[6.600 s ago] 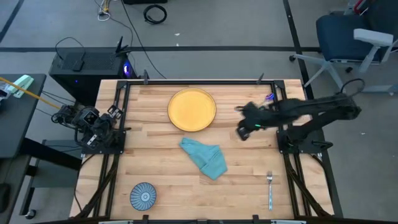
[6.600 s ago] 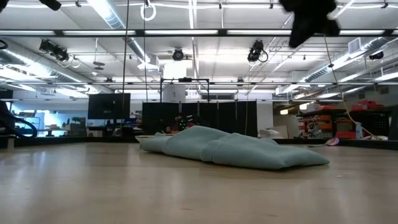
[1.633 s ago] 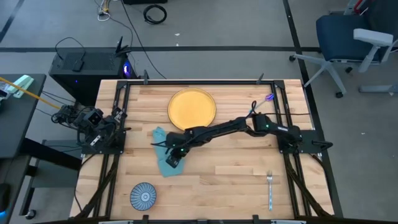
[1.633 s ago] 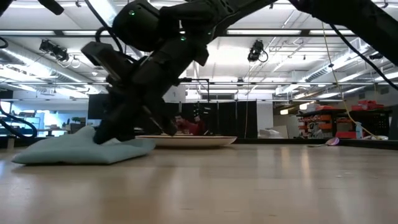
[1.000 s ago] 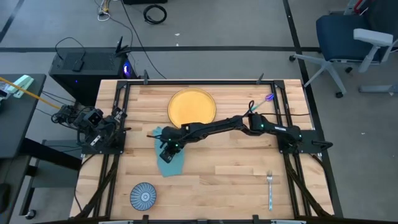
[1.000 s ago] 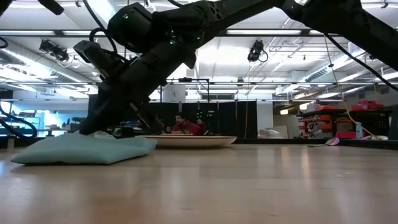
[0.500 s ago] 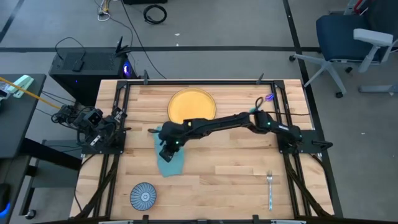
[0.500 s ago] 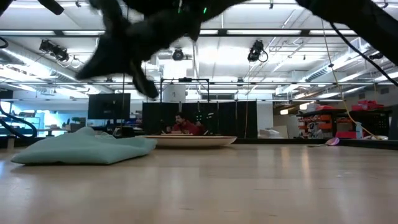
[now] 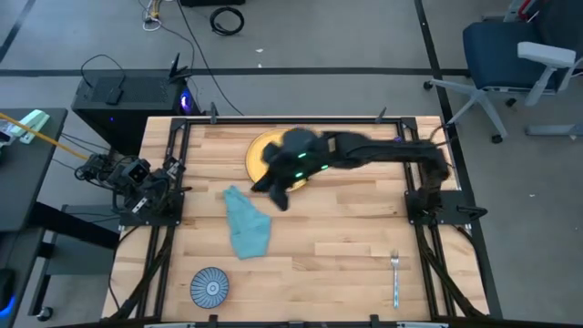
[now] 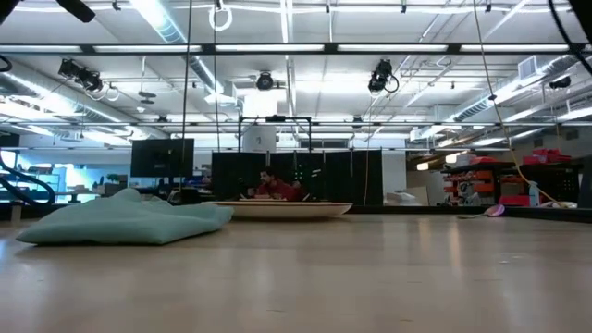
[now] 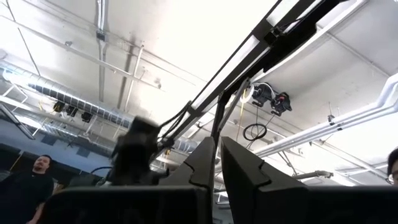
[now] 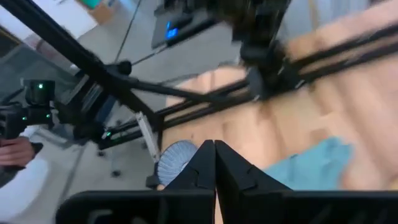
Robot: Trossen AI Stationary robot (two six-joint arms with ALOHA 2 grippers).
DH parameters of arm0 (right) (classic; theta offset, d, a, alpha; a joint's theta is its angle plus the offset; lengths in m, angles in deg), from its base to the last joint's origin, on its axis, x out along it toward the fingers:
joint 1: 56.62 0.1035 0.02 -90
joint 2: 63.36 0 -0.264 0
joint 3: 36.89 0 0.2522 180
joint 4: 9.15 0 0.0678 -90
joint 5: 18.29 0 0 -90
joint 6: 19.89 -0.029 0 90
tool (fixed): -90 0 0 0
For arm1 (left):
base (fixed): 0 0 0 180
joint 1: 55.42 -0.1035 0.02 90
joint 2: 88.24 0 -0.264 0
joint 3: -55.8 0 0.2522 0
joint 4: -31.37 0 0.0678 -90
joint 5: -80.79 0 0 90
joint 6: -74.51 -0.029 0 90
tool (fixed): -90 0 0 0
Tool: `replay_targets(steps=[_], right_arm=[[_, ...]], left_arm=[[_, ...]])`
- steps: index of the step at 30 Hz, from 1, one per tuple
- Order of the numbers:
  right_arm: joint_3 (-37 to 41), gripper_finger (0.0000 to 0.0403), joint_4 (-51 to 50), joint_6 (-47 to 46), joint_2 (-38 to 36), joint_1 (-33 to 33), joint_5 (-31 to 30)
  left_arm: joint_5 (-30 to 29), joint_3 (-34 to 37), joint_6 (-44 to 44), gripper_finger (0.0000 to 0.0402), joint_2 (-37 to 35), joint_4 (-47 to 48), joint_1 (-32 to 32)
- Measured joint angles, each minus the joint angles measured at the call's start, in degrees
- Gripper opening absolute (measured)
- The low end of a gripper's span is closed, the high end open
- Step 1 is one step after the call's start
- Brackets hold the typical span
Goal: Set table place
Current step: Move the yellow plate to the middle of the table
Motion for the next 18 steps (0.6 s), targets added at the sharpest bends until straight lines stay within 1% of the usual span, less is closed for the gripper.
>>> replay_targets(steps=[5, 7, 9, 13, 15, 16, 18], right_arm=[[0.0, 0.0008, -9.7, 4.0, -8.7, 1.6, -6.8], [0.0, 0.001, -15.8, 5.3, -11.5, 2.6, -10.0], [0.0, 0.0011, -23.7, 4.5, -13.9, 3.7, -14.2], [0.1, 0.0011, -41.7, -6.4, -17.0, 6.2, -26.0], [0.1, 0.0011, -49.1, -12.2, -18.1, 8.1, -32.0], [0.1, 0.0011, -51.7, -15.1, -18.6, 9.3, -34.5], [1.6, 0.0012, -51.0, -18.5, -20.3, 11.7, -37.6]], left_arm=[[-1.2, 0.0, -0.2, 0.0038, 0.0, -0.3, 0.0], [-1.9, 0.0, -1.2, 0.004, 0.0, -0.5, 0.0], [-2.9, 0.0, -2.1, 0.004, 0.0, -0.9, 0.0], [-6.5, 0.0, -3.5, 0.0035, 0.0, -1.3, 0.0], [-9.1, 0.0, -3.6, 0.0031, 0.0, -1.3, 0.0], [-10.2, 0.0, -3.7, 0.003, 0.0, -1.2, 0.0], [-12.0, 0.0, -3.7, 0.0028, 0.0, -1.2, 0.0]])
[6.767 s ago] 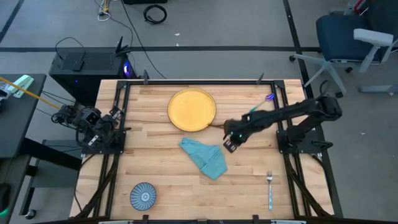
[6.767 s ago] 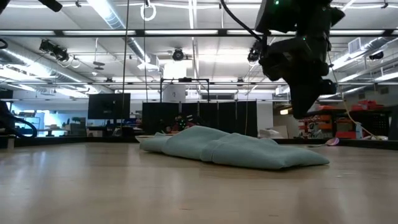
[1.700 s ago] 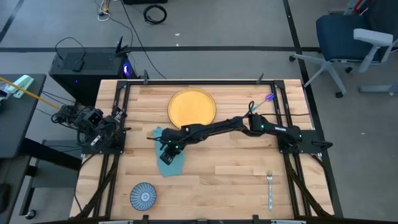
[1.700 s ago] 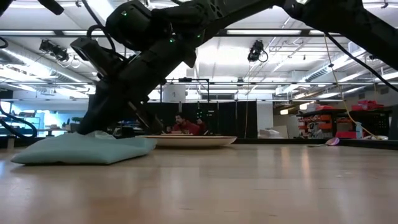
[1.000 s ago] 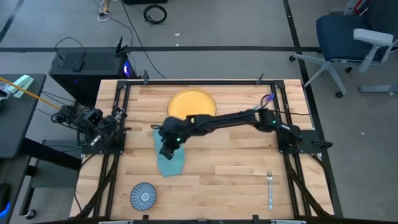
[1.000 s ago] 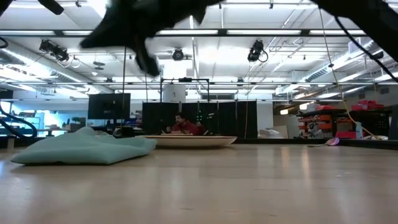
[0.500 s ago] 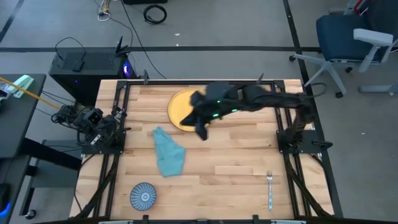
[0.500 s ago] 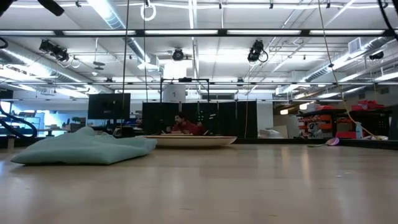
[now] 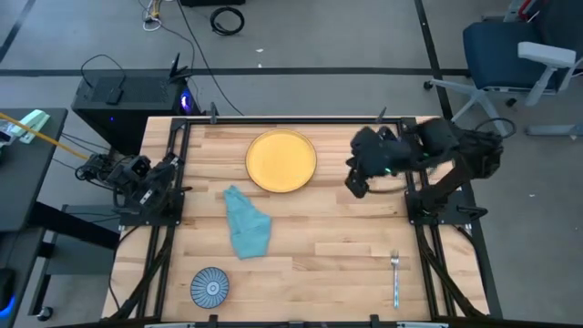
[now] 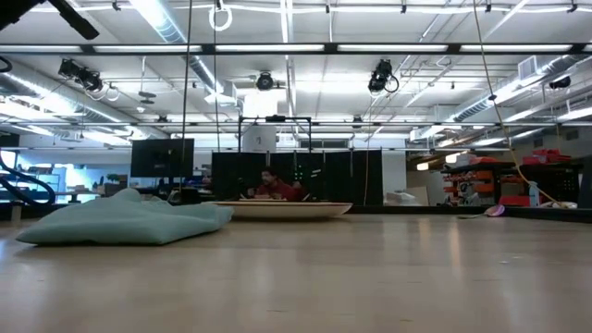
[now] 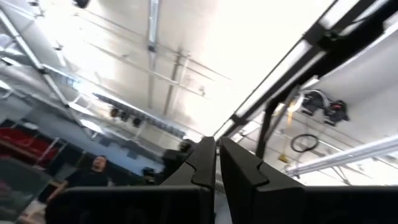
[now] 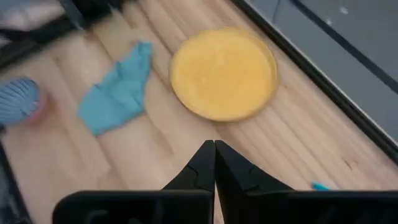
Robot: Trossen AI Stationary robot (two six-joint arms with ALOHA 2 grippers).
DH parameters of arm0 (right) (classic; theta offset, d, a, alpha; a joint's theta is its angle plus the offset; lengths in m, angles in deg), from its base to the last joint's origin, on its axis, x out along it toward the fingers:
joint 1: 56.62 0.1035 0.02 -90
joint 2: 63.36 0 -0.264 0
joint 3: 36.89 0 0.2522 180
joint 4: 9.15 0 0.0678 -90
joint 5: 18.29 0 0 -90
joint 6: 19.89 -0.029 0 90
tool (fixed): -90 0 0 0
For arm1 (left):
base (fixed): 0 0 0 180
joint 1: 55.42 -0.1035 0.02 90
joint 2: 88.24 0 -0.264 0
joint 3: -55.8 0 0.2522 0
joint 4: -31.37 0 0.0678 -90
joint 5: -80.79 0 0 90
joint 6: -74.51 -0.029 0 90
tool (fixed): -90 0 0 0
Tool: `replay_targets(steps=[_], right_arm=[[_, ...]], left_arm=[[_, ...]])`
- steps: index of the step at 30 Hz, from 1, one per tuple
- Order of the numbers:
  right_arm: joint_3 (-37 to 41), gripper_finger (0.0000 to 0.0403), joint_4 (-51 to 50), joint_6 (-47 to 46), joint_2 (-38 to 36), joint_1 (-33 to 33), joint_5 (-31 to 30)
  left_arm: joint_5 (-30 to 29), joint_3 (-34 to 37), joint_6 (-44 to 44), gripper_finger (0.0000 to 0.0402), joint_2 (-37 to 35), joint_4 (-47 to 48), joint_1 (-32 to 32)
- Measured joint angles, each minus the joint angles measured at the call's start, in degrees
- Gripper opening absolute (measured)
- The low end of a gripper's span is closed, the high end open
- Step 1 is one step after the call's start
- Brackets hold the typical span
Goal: Set table place
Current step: Move the yellow plate to the middle of the table
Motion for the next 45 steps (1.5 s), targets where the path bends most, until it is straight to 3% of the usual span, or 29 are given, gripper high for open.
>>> replay_targets(steps=[5, 9, 13, 18, 23, 29, 36, 40, 45], right_arm=[[6.9, 0.0014, 0.7, -7.6, -4.8, 5.9, -2.5], [18.7, 0.0013, 1.0, -18.6, -10.2, 10.4, -3.7], [34.1, 0.0016, 8.6, -27.7, -16.0, 14.9, -3.5], [50.3, 0.0018, 28.2, -30.2, -21.3, 16.3, -3.1], [59.5, 0.0017, 39.6, -29.8, -22.6, 14.5, 0.3], [63.5, 0.0017, 40.8, -27.5, -22.5, 10.7, 3.2], [64.2, 0.0017, 41.6, -23.7, -22.5, 7.3, 4.2], [64.2, 0.0017, 42.8, -21.1, -22.5, 7.2, 4.8], [64.2, 0.0017, 46.6, -16.5, -22.5, 7.2, 5.9]], left_arm=[[-1.6, 0.0, 0.0, 0.0032, 0.0, 0.1, 0.0], [-3.9, 0.0, 0.0, 0.0035, 0.0, 0.3, 0.0], [-15.1, 0.0, 0.0, 0.0035, 0.0, 2.8, 0.0], [-34.4, -0.6, 0.1, 0.0026, 0.0, 6.7, 0.0], [-36.7, -7.8, 1.5, 0.0027, 1.8, 19.4, 0.0], [-34.7, -19.9, 7.2, 0.0024, 10.4, 37.5, -0.1], [-16.0, -35.1, 1.9, 0.0012, 21.1, 41.0, -0.1], [-5.2, -44.3, 2.2, 0.0009, 25.1, 47.8, -0.6], [0.2, -53.4, 7.2, 0.0016, 30.2, 59.4, -3.7]])
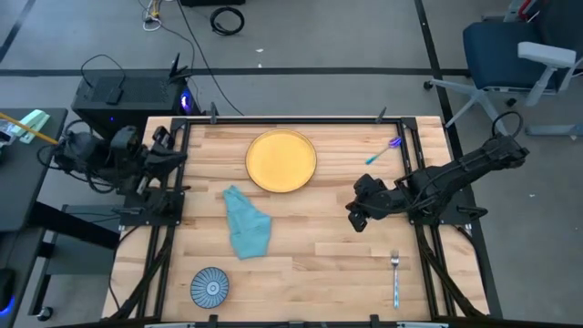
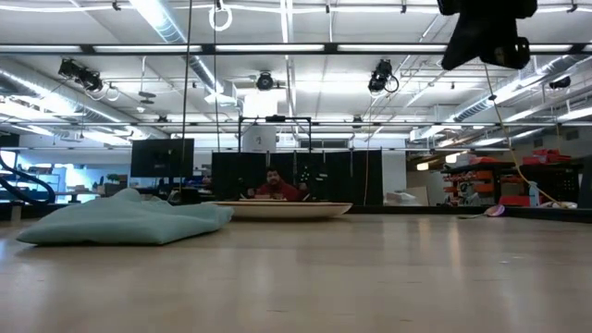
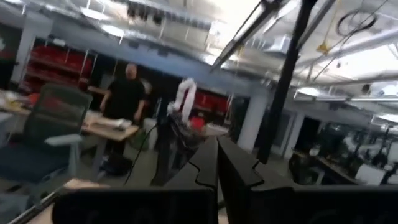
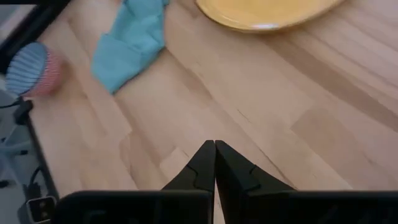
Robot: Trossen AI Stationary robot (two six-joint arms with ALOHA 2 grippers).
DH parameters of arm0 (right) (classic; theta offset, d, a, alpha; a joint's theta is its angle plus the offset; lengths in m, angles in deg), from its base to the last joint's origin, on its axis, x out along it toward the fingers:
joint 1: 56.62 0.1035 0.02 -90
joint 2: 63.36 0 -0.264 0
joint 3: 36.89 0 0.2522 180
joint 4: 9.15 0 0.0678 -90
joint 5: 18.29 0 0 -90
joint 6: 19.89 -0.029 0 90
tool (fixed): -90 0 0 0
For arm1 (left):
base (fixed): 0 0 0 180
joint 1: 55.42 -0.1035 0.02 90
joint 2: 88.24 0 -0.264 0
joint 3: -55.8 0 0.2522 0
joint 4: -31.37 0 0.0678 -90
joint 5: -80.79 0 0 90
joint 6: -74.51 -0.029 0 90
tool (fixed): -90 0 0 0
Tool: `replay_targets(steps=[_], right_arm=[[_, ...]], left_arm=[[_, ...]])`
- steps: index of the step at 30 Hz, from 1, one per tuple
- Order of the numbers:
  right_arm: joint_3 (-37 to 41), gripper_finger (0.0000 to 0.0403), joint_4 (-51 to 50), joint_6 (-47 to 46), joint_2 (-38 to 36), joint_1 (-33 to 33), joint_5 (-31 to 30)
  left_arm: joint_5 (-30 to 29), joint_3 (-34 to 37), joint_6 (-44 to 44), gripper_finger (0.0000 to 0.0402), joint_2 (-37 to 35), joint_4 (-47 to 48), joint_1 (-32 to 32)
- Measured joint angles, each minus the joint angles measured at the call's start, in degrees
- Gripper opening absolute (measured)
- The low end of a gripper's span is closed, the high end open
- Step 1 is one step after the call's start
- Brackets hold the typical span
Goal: Set table place
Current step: Move the yellow plate to the middle of the table
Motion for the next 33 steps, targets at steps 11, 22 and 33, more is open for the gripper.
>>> replay_targets(steps=[11, 22, 33], right_arm=[[0.0, 0.0017, 12.8, 16.2, -5.7, 0.0, 0.2], [8.9, 0.0017, 20.4, 27.5, -30.5, -0.9, -0.2], [17.7, 0.0017, 20.6, 25.0, -45.5, -2.3, -6.0]], left_arm=[[22.2, -6.2, 7.0, 0.0006, 10.5, 3.5, -17.1], [34.6, -6.3, 16.2, 0.0023, 18.1, 3.3, -37.9], [36.3, -6.3, 26.9, 0.002, 32.8, 3.6, -59.3]])
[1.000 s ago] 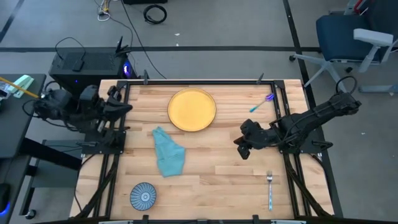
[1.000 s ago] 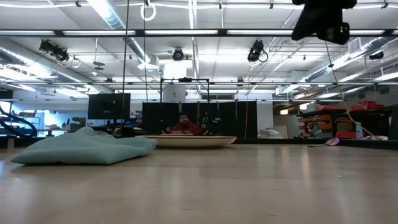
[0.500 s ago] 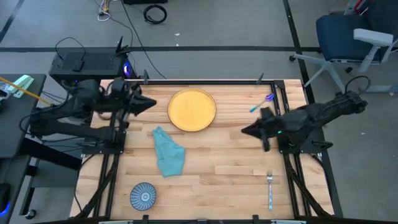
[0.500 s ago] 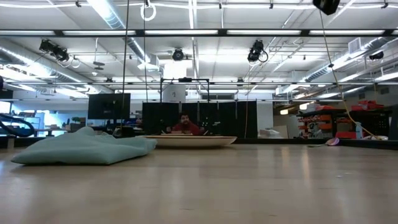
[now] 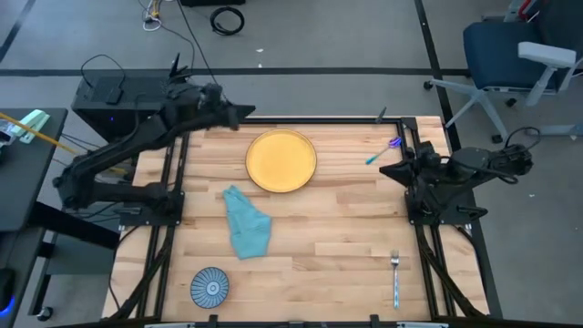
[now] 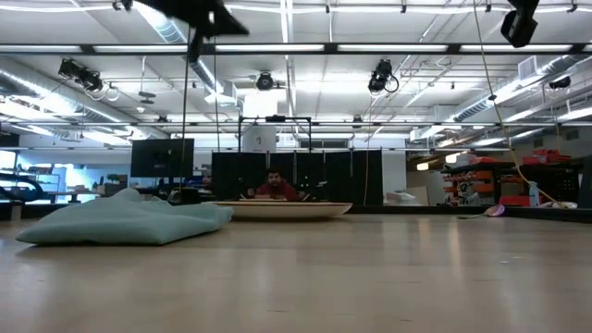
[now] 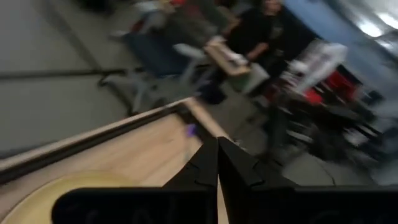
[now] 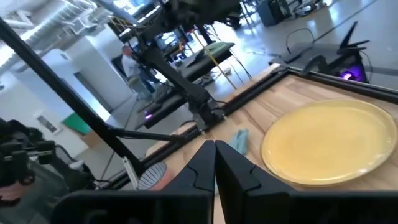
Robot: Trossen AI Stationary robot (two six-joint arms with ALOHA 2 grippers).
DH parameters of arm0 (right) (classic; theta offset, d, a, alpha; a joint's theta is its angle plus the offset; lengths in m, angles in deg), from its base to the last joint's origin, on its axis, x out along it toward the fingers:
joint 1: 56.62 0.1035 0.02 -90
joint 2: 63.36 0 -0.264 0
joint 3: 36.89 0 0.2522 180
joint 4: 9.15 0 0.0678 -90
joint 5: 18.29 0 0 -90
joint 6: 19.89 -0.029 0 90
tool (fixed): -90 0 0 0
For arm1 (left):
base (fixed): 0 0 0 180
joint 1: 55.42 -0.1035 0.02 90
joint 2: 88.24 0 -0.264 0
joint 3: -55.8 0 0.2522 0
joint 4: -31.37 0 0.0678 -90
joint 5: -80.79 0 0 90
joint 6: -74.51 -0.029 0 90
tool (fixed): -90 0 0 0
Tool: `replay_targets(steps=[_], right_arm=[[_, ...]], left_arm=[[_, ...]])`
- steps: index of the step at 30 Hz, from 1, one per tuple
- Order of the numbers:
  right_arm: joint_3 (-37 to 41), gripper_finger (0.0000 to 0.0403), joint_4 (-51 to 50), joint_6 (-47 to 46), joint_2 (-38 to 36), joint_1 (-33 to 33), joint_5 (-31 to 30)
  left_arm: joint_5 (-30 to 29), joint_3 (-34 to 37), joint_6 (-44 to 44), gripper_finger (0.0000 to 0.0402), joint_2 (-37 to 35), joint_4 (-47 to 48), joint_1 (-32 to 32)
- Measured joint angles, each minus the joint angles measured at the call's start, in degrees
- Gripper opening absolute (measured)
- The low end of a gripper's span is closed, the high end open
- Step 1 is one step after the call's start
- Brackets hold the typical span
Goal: Set table place
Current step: Move the yellow plate to the middle of the table
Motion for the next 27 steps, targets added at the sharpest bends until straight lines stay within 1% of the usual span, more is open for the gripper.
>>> replay_targets(steps=[4, 7, 11, 14, 17, 21, 23, 25, 27], right_arm=[[0.0, 0.0017, -0.9, -0.1, 0.5, 0.0, -0.3], [0.0, 0.0017, -1.9, -0.1, 1.0, 0.0, -0.3], [0.0, 0.0017, -2.0, -0.2, 1.3, 0.0, -0.3], [0.0, 0.0017, -2.1, -0.2, 1.3, 0.0, -0.3], [0.0, 0.0017, -2.1, -0.2, 1.3, 0.0, -0.3], [0.0, 0.0017, -2.1, -0.2, 1.3, 0.0, -0.3], [0.0, 0.0017, -2.1, -0.2, 1.3, 0.0, -0.3], [0.0, 0.0017, -2.1, -0.7, 1.3, 0.0, -0.3], [0.0, 0.0017, -2.0, -1.0, 1.3, 0.0, -0.3]], left_arm=[[2.2, 0.0, 3.5, 0.0035, 5.6, -0.2, -5.8], [3.8, 0.0, 6.7, 0.0041, 9.9, -0.3, -8.6], [4.1, 0.0, 10.4, 0.0042, 15.2, -0.4, -8.9], [4.4, -2.2, 10.4, 0.0037, 19.8, 1.7, -8.2], [4.4, -9.2, 8.7, 0.0028, 25.0, 8.2, -7.5], [3.7, -23.9, 1.7, 0.0016, 33.0, 23.9, -6.6], [1.5, -31.4, -2.0, 0.0011, 37.0, 31.6, -6.6], [-0.4, -37.9, -3.7, 0.001, 40.9, 39.0, -7.2], [-0.6, -42.9, -4.3, 0.0011, 45.2, 44.1, -8.0]])
